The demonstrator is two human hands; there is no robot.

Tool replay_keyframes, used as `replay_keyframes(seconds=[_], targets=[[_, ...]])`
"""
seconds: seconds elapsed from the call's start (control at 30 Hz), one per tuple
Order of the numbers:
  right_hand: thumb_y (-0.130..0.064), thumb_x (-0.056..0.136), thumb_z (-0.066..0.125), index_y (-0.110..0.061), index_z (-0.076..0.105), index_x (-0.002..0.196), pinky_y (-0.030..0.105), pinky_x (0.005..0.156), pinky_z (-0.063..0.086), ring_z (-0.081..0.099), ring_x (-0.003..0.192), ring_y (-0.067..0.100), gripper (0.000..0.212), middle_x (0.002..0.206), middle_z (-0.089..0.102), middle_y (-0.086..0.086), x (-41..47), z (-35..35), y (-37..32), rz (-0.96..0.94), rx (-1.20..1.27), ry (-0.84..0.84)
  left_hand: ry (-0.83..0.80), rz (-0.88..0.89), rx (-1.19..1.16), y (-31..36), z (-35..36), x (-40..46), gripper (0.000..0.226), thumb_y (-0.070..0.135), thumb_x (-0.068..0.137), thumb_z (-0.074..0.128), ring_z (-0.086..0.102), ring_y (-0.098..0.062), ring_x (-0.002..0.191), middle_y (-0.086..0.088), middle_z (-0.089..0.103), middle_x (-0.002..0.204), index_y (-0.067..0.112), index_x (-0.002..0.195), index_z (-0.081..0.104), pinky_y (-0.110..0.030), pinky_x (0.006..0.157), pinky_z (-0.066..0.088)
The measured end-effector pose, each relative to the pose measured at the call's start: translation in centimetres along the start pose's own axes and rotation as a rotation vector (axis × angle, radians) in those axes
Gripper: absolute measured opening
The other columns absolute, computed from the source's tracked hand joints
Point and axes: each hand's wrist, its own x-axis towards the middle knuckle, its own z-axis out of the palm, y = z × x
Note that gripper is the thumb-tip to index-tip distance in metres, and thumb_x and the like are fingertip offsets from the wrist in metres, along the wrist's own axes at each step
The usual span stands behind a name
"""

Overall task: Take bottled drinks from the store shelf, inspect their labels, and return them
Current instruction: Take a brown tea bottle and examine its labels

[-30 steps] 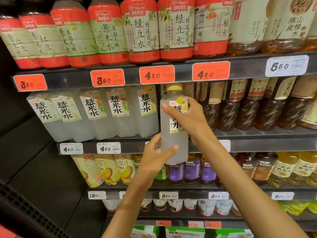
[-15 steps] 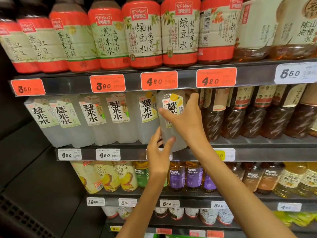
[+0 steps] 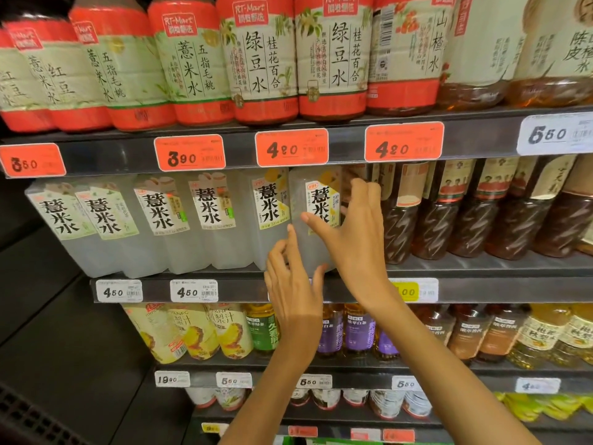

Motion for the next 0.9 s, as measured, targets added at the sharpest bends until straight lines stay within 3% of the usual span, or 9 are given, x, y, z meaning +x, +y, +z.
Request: replay_keyframes(seconds=[0.13, 0.3, 0.43, 0.57, 0.67, 0.73, 0.8, 0.9], targets=[[-0.030, 0.080, 0.076, 0.000, 0.049, 0.108, 0.032, 0.075, 0.043, 0.048, 0.095, 0.025, 0.049, 0.109, 0.043, 0.013, 0.0, 0.7, 0.2, -0.010, -0.028, 0.012, 0.009, -0.031, 0.011, -0.1, 0.1, 0.3, 0.086, 0.006, 0.080, 0.072, 0.051, -0.031, 0.109, -0.019, 0.047, 0.123, 0.016, 0.146, 0.018, -0.044, 0.089, 0.046], [-0.032, 0.081, 0.073, -0.002, 0.049, 0.111, 0.022, 0.074, 0.029, 0.039, 0.110, 0.026, 0.048, 0.115, 0.046, 0.013, 0.1, 0.8, 0.5, -0.050, -0.180, -0.007, -0.008, -0.022, 0.034, -0.6, 0.2, 0.7, 0.084, 0.011, 0.084, 0.070, 0.054, -0.031, 0.104, -0.018, 0.047, 0.123, 0.021, 0.144, 0.012, -0.044, 0.082, 0.049], [-0.014, 0.083, 0.072, 0.003, 0.052, 0.110, 0.028, 0.085, 0.032, 0.045, 0.106, 0.033, 0.038, 0.110, 0.049, 0.020, 0.5, -0.7, 0.9, -0.100, -0.117, 0.077, -0.001, -0.019, 0.055, -0.5, 0.4, 0.8, 0.080, 0.022, 0.086, 0.069, 0.053, -0.030, 0.107, -0.019, 0.048, 0.121, 0.013, 0.148, 0.020, -0.041, 0.082, 0.049], [-0.006, 0.086, 0.064, 0.006, 0.054, 0.102, 0.038, 0.083, 0.034, 0.047, 0.099, 0.038, 0.023, 0.104, 0.053, 0.025, 1.7, -2.1, 1.6, -0.152, -0.261, 0.245, 0.048, -0.030, 0.075, 0.1, 0.6, 0.7, 0.080, 0.020, 0.081, 0.074, 0.055, -0.032, 0.105, -0.019, 0.052, 0.118, 0.007, 0.146, 0.030, -0.042, 0.083, 0.050], [-0.012, 0.088, 0.062, 0.001, 0.053, 0.090, 0.042, 0.068, 0.035, 0.055, 0.087, 0.042, 0.016, 0.094, 0.057, 0.026, 2.9, -2.4, 1.9, -0.111, -0.386, 0.173, 0.113, 0.000, 0.110, 1.3, 0.9, 0.4, 0.084, 0.009, 0.070, 0.083, 0.059, -0.036, 0.101, -0.022, 0.056, 0.116, 0.001, 0.141, 0.038, -0.044, 0.082, 0.052], [-0.018, 0.088, 0.063, -0.007, 0.047, 0.076, 0.036, 0.059, 0.028, 0.059, 0.077, 0.040, 0.023, 0.085, 0.061, 0.024, 3.9, -2.5, 1.9, -0.129, -0.467, 0.138, 0.145, 0.060, 0.142, 1.8, 1.2, 0.0, 0.085, 0.001, 0.065, 0.084, 0.059, -0.035, 0.098, -0.022, 0.056, 0.117, 0.002, 0.139, 0.041, -0.044, 0.081, 0.051], [-0.020, 0.087, 0.064, -0.008, 0.051, 0.069, 0.034, 0.059, 0.025, 0.062, 0.074, 0.038, 0.025, 0.080, 0.065, 0.021, 4.8, -2.6, 1.7, -0.161, -0.576, 0.085, 0.155, 0.155, 0.180, 2.1, 1.5, -0.5, 0.082, -0.004, 0.063, 0.083, 0.059, -0.032, 0.094, -0.021, 0.057, 0.117, 0.004, 0.135, 0.045, -0.042, 0.079, 0.051], [-0.017, 0.087, 0.062, -0.002, 0.065, 0.079, 0.033, 0.061, 0.024, 0.063, 0.081, 0.037, 0.018, 0.084, 0.068, 0.020, 5.6, -2.6, 1.6, -0.166, -0.672, 0.032, 0.111, 0.230, 0.186, 2.4, 1.8, -1.3, 0.077, -0.012, 0.058, 0.082, 0.062, -0.033, 0.089, -0.020, 0.060, 0.113, 0.005, 0.129, 0.055, -0.041, 0.074, 0.053]])
